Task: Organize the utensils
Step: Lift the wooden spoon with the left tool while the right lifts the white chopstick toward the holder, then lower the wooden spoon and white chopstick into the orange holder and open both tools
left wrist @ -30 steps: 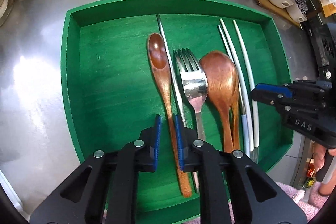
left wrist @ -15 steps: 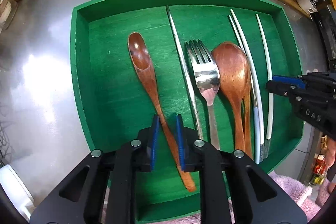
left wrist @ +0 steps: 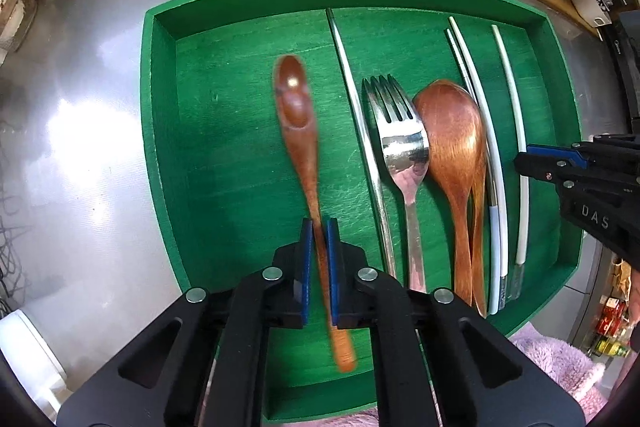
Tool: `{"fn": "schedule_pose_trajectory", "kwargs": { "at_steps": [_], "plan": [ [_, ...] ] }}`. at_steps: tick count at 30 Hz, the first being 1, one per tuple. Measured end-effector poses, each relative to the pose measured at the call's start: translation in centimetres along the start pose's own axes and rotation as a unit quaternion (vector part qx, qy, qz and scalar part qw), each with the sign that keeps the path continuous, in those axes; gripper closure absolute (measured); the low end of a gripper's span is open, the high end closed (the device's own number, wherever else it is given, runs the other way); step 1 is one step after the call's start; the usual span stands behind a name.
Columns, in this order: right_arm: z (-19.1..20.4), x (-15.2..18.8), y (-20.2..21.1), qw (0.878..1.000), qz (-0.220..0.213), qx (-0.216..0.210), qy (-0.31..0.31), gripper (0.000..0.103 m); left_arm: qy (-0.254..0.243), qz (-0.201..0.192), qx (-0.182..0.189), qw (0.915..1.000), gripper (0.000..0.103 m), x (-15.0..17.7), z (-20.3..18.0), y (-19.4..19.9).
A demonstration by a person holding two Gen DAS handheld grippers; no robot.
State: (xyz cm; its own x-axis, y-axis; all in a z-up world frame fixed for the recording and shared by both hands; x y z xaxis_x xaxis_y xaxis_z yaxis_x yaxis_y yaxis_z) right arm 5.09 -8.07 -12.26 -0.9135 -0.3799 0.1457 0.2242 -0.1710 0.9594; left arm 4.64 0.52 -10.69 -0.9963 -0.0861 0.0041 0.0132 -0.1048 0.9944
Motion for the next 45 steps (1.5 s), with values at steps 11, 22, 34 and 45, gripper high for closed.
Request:
{"fn": "schedule_pose_trajectory", "kwargs": {
  "at_steps": [11, 22, 34, 45],
  "plan": [
    [-1.6, 1.9, 2.2, 0.998, -0.026, -0.05, 0.013, 0.097, 0.016, -0.03, 0.045, 0.9984, 0.099, 1.4, 2.2, 1.0],
    [-2.5, 3.1, 7.0, 0.982, -0.144, -0.105, 0.054, 0.097, 0.026, -0.157, 0.056, 0.9857, 0.099, 2.0, 2.5, 5.8],
    [-3.6, 1.1, 12.1, 0.925, -0.346, -0.134, 0.075, 0.097, 0.079, -0.374, 0.068, 0.9215, 0.099, -0.3, 1.1, 12.2],
    [-3.9, -4.0, 17.4, 0.835, -0.521, -0.155, 0.083, 0.097, 0.123, -0.496, 0.075, 0.8566, 0.099, -6.3, 1.8, 15.9]
  ]
}}
Point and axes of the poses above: each gripper's, at about its wrist camera, not at the fingertips, and y roughly against the way its jaws point, z to its left, x to its underside, the point moved 1 cm from there along -y, roughly the way its jaws point, and after that the axes turned 12 degrees about -x, right-handed, at the moved point
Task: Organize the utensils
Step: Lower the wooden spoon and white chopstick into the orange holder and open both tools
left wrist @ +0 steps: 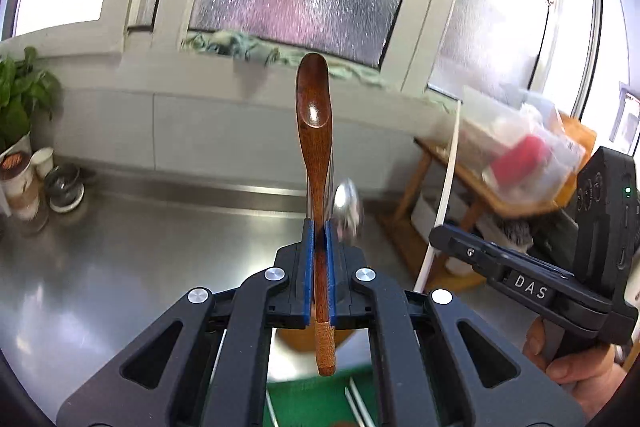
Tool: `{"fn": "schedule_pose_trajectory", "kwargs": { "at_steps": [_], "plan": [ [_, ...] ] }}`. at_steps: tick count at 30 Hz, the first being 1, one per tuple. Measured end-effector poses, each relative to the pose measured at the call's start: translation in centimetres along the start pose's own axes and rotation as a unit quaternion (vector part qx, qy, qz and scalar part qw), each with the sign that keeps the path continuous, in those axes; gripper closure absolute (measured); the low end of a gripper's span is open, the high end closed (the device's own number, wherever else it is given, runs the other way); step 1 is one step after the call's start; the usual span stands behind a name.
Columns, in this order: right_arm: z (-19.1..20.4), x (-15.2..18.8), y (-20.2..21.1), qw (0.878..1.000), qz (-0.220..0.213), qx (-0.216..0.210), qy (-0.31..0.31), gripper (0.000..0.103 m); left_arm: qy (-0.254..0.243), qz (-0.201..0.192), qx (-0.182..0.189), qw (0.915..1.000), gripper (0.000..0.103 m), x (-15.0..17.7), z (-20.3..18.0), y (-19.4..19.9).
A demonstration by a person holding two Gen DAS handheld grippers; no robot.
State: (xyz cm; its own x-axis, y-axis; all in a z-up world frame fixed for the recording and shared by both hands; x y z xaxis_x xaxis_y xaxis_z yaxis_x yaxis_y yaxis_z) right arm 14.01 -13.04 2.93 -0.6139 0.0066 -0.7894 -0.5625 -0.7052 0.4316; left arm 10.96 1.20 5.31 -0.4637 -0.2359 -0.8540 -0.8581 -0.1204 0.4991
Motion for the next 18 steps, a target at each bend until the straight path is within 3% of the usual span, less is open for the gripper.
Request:
{"fn": "schedule_pose_trajectory", "kwargs": {
  "at_steps": [7, 18],
  "plan": [
    [-0.9, -3.1, -3.1, 0.999, -0.026, 0.007, 0.018, 0.097, 0.016, -0.02, -0.002, 0.9997, 0.099, -1.6, -0.5, -4.2],
    [-2.1, 0.0, -6.3, 1.0, 0.004, 0.001, 0.031, 0.097, 0.004, -0.008, 0.012, 0.9999, 0.099, 2.0, -0.8, -7.7]
  ]
}}
Point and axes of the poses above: each gripper's, at about its wrist camera, not at the fingertips, and y roughly against the way its jaws point, z to its left, x to its underside, the point moved 1 cm from there along -y, roughly the way its jaws point, and after that the axes turned 12 degrees about -x, right-handed, at the moved point
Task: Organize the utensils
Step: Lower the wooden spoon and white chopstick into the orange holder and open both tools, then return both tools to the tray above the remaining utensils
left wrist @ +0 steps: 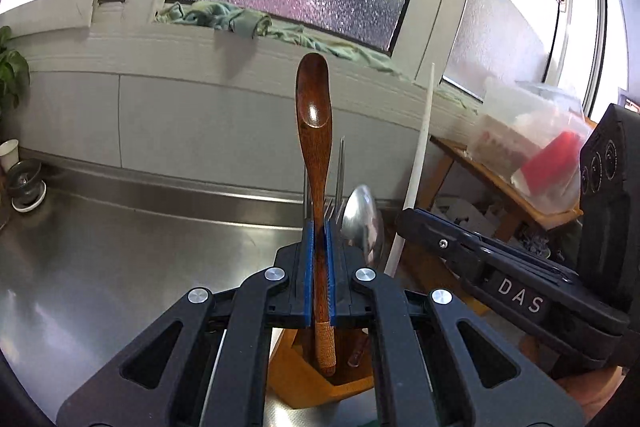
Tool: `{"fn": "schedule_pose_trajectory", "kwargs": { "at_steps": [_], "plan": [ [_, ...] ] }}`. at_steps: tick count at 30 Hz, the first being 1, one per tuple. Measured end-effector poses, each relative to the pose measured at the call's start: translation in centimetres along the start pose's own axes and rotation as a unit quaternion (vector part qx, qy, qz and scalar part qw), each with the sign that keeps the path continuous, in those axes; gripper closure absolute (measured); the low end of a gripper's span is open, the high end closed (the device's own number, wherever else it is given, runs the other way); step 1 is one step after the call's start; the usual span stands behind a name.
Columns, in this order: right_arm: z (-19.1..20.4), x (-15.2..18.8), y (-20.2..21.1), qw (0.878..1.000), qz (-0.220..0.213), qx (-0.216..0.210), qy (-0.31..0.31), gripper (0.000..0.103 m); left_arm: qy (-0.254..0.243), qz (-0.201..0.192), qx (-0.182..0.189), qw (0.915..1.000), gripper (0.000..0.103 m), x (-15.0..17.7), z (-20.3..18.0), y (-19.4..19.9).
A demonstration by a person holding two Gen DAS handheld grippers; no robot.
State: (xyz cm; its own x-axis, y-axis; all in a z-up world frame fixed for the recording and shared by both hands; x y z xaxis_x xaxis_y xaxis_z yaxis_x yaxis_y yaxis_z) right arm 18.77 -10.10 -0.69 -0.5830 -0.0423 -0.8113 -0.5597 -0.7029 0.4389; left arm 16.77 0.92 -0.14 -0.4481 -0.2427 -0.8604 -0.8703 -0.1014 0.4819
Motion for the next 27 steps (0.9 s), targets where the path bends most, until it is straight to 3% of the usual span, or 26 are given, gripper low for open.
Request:
{"fn": "schedule_pose_trajectory", "kwargs": {
  "at_steps": [14, 16, 18, 22, 25, 27],
  "plan": [
    [-1.0, 3.7, -1.1, 0.998, 0.053, -0.01, -0.017, 0.094, -0.025, 0.037, 0.017, 0.9988, 0.098, 3.6, 0.8, -1.4],
    [-1.1, 3.8, -0.7, 0.999, 0.051, -0.006, -0.019, 0.093, -0.021, 0.04, 0.015, 0.9988, 0.091, 3.5, 1.0, -1.2],
    [-1.3, 3.7, -0.1, 0.999, 0.048, -0.005, -0.023, 0.092, -0.016, 0.038, 0.015, 0.999, 0.078, 3.4, 1.3, -0.7],
    [-1.7, 3.1, 1.9, 0.999, 0.031, 0.0, -0.031, 0.075, -0.006, 0.026, 0.01, 0.9996, 0.067, 2.7, 2.0, 0.8],
    [-2.0, 2.5, 3.7, 0.999, 0.019, 0.002, -0.043, 0.068, -0.005, 0.019, 0.004, 0.9998, 0.061, 1.9, 2.8, 2.4],
    [-1.8, 2.2, 5.2, 0.999, 0.016, 0.001, -0.039, 0.057, -0.005, 0.02, -0.005, 0.9998, 0.048, 1.6, 3.4, 3.5]
  ]
}}
Point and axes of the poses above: each gripper's, at about its wrist camera, not at the fingertips, and y roughly against the way its jaws point, z to its left, x to its underside, the point moved 1 cm from there along -y, roughly the way its jaws point, and after that the axes turned 12 degrees about -x, right-handed, at the moved point
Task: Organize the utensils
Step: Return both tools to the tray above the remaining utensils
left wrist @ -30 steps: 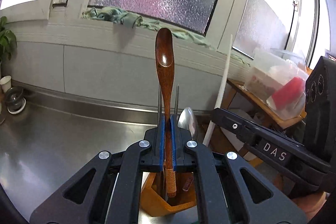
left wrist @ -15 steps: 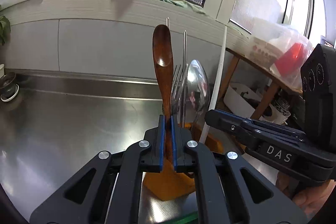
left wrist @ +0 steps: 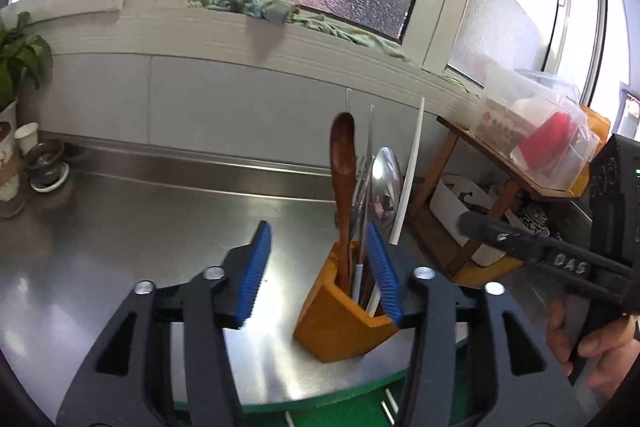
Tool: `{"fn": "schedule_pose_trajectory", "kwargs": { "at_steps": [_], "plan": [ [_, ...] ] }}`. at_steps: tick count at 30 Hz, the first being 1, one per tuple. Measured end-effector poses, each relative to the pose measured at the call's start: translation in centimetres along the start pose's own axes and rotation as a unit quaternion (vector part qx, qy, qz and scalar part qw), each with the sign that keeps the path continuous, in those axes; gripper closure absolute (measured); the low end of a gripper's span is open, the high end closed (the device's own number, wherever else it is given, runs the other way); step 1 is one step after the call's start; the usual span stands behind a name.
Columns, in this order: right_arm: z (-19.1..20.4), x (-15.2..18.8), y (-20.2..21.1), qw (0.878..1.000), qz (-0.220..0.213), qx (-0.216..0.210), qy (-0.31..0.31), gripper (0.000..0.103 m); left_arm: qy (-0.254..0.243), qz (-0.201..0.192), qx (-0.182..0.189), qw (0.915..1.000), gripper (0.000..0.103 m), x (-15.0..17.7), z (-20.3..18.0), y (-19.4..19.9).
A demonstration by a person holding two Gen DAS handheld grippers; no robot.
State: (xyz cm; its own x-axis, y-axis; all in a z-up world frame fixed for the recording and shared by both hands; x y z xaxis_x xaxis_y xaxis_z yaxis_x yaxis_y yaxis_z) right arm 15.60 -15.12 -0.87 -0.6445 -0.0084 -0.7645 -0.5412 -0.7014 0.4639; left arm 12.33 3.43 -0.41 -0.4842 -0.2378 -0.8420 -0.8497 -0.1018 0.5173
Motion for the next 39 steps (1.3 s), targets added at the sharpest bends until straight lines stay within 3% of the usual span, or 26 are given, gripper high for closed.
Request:
{"fn": "schedule_pose_trajectory", "kwargs": {
  "at_steps": [2, 5, 9, 12, 15, 16, 18, 19, 20, 21, 23, 24, 28, 30, 39],
  "plan": [
    [0.3, 0.0, 1.1, 1.0, 0.004, -0.001, 0.003, 0.035, 0.003, 0.011, -0.006, 0.9999, 0.038, -0.2, 0.7, 1.4],
    [0.9, 0.4, 2.7, 1.0, 0.029, -0.011, -0.006, 0.024, 0.008, 0.036, -0.01, 0.9992, 0.026, 0.0, 1.5, 3.1],
    [1.6, 2.0, 3.6, 0.994, 0.1, -0.036, -0.036, 0.014, 0.031, 0.097, 0.0, 0.9948, 0.008, 0.9, 2.4, 4.8],
    [2.0, 3.5, 3.7, 0.985, 0.157, -0.044, -0.055, 0.012, 0.026, 0.17, 0.01, 0.9851, 0.008, 2.1, 2.3, 5.3],
    [2.6, 5.8, 3.4, 0.97, 0.233, -0.042, -0.061, 0.012, -0.011, 0.243, 0.001, 0.97, 0.008, 3.9, 1.8, 5.4],
    [2.9, 6.8, 3.2, 0.963, 0.262, -0.038, -0.057, 0.014, -0.031, 0.282, -0.003, 0.959, 0.008, 5.0, 1.5, 5.2],
    [3.3, 8.5, 2.6, 0.951, 0.306, -0.02, -0.044, 0.027, -0.046, 0.32, -0.005, 0.9462, 0.009, 6.6, 1.4, 5.0],
    [3.4, 9.5, 2.3, 0.944, 0.328, -0.013, -0.041, 0.042, -0.053, 0.338, -0.008, 0.9396, 0.011, 7.5, 1.4, 4.9],
    [3.3, 10.4, 1.8, 0.935, 0.351, -0.008, -0.046, 0.057, -0.058, 0.352, -0.008, 0.9341, 0.022, 8.3, 1.3, 4.6],
    [3.2, 11.2, 1.4, 0.929, 0.367, -0.004, -0.052, 0.064, -0.063, 0.366, -0.008, 0.9284, 0.041, 9.0, 1.3, 4.3],
    [3.1, 12.9, 0.5, 0.918, 0.392, 0.008, -0.062, 0.083, -0.071, 0.396, -0.012, 0.9154, 0.065, 10.9, 1.2, 3.8],
    [3.1, 13.4, 0.3, 0.915, 0.399, 0.008, -0.064, 0.085, -0.077, 0.402, -0.014, 0.9124, 0.074, 11.5, 1.1, 3.6],
    [3.1, 15.1, -0.5, 0.907, 0.412, 0.017, -0.081, 0.091, -0.099, 0.419, -0.024, 0.9024, 0.079, 13.9, 0.6, 3.3],
    [3.2, 15.6, -0.7, 0.905, 0.416, 0.019, -0.084, 0.092, -0.102, 0.415, -0.031, 0.9036, 0.083, 14.3, 0.6, 3.5],
    [4.4, 16.0, -1.7, 0.902, 0.426, 0.021, -0.072, 0.092, -0.102, 0.416, -0.035, 0.9028, 0.083, 14.3, 0.8, 3.8]
  ]
}}
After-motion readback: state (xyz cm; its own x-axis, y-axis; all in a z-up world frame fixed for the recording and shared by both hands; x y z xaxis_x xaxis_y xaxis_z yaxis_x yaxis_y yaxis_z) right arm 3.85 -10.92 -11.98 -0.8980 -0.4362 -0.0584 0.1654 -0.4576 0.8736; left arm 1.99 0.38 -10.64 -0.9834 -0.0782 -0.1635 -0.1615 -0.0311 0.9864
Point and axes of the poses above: each gripper's, at about its wrist camera, not at the fingertips, and y roughly against the way its jaws point, z to its left, x to its underside, the point moved 1 cm from there along -y, roughly the way its jaws point, and after that the axes turned 12 degrees about -x, right-handed, at the moved point
